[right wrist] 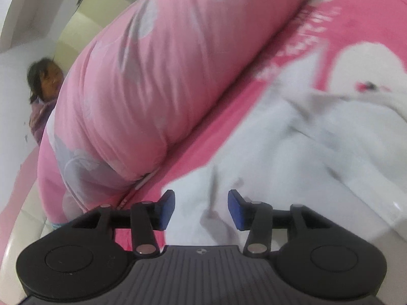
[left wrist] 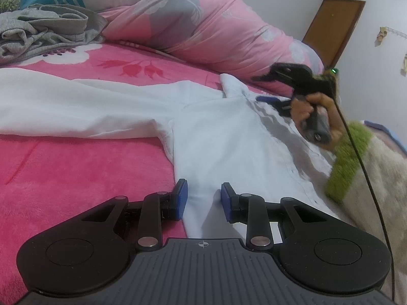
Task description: Fold clothes
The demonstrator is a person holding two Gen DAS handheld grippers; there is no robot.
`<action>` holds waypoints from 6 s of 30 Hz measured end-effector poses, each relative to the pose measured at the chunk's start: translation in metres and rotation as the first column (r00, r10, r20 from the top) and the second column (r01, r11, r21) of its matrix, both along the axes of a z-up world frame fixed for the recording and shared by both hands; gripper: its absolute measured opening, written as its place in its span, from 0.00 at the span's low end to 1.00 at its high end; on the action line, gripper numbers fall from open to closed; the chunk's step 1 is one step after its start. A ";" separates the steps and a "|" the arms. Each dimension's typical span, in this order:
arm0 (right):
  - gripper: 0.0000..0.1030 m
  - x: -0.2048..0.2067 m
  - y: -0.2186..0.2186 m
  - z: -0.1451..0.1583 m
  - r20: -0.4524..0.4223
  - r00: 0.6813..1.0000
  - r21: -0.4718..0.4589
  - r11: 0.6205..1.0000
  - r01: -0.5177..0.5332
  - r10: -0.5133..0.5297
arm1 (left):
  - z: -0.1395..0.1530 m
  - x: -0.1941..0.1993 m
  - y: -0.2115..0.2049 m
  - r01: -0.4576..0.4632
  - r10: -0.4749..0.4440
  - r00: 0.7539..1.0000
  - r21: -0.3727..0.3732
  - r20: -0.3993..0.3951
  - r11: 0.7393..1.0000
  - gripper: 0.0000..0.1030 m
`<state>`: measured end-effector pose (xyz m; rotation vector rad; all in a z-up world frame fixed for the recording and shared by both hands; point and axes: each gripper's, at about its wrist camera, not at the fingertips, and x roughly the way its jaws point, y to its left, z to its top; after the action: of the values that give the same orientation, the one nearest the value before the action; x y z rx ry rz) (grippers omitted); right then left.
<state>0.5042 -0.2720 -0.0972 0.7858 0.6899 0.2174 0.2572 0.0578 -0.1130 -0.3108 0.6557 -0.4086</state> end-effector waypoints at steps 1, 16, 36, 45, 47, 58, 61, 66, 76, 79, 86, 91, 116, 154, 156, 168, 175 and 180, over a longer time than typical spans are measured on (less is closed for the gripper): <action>0.48 0.008 0.005 0.002 -0.002 1.000 -0.014 1.000 -0.014 0.014 | 0.000 0.000 0.000 0.000 0.000 1.000 -0.003 -0.001 1.000 0.28; 0.31 -0.003 0.009 0.012 -0.042 0.991 -0.316 0.942 0.110 -0.130 | 0.001 0.001 0.005 0.000 0.000 1.000 -0.035 -0.009 0.999 0.28; 0.64 0.013 0.231 0.027 -0.255 0.565 -0.741 0.217 -0.636 0.785 | 0.009 -0.001 0.025 -0.107 0.111 0.993 -0.112 0.027 0.988 0.28; 0.19 0.001 0.229 0.019 -0.314 0.500 -0.694 0.165 -0.701 0.807 | 0.004 0.018 0.043 -0.235 0.227 0.972 -0.162 -0.063 0.959 0.28; 0.04 -0.004 0.232 0.022 -0.302 0.491 -0.714 0.148 -0.685 0.817 | 0.005 0.017 0.037 -0.233 0.229 0.972 -0.115 -0.044 0.966 0.28; 0.03 -0.004 0.236 0.010 -0.116 0.570 -0.777 0.283 -0.562 0.814 | 0.007 0.011 0.022 -0.226 0.226 0.974 -0.009 0.002 0.974 0.28; 0.06 0.001 0.234 0.005 -0.084 0.618 -0.759 0.351 -0.548 0.782 | 0.007 0.011 0.022 -0.226 0.226 0.974 -0.011 0.001 0.974 0.28; 0.20 0.016 0.195 0.033 0.056 0.753 -0.665 0.587 -0.462 0.656 | 0.008 0.010 0.025 -0.225 0.225 0.974 -0.024 0.007 0.974 0.28; 0.23 -0.040 0.035 0.094 0.089 0.964 -0.428 0.883 -0.191 0.252 | 0.006 0.013 0.039 -0.205 0.203 0.979 -0.097 -0.028 0.974 0.29; 0.30 -0.116 -0.006 0.127 0.106 0.970 -0.397 0.903 -0.161 0.219 | 0.005 0.012 0.047 -0.167 0.162 0.986 -0.157 -0.046 0.973 0.29; 0.40 -0.303 -0.055 0.176 0.082 0.972 -0.417 0.893 -0.167 0.220 | 0.012 -0.019 0.051 0.007 -0.026 0.998 -0.283 -0.064 0.959 0.30; 0.40 -0.398 -0.061 0.153 -0.042 0.974 -0.344 0.912 -0.225 0.225 | 0.010 -0.073 0.043 0.061 -0.100 0.987 -0.285 -0.126 0.957 0.30; 0.00 -0.506 -0.009 0.040 -0.103 0.960 -0.403 0.872 -0.279 0.259 | 0.022 -0.217 0.027 -0.024 0.016 0.985 -0.048 -0.170 0.999 0.00; 0.04 -0.507 -0.006 0.023 -0.081 0.972 -0.434 0.870 -0.235 0.222 | 0.011 -0.226 0.023 -0.026 0.026 0.981 0.002 -0.190 1.000 0.22; 0.15 -0.513 -0.013 0.027 -0.058 0.977 -0.419 0.883 -0.210 0.204 | 0.014 -0.228 0.022 -0.028 0.033 0.983 0.028 -0.181 0.999 0.24; 0.39 -0.592 -0.096 0.061 0.173 0.985 -0.567 0.817 0.102 -0.003 | 0.055 -0.225 -0.025 0.018 -0.012 0.999 0.139 -0.041 0.990 0.28; 0.51 -0.609 -0.089 0.043 0.156 0.985 -0.763 0.642 0.075 0.071 | 0.054 -0.213 -0.086 0.146 -0.142 0.989 0.170 -0.034 0.975 0.29; 0.52 -0.601 -0.063 0.022 0.106 0.979 -0.911 0.412 0.025 0.176 | 0.050 -0.210 -0.120 0.218 -0.216 0.976 0.198 -0.031 0.956 0.29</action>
<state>-0.0969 -0.3346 -0.0751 -0.3597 0.5447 -0.0354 0.0470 -0.0621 -0.0631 -0.0480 0.7369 -0.5463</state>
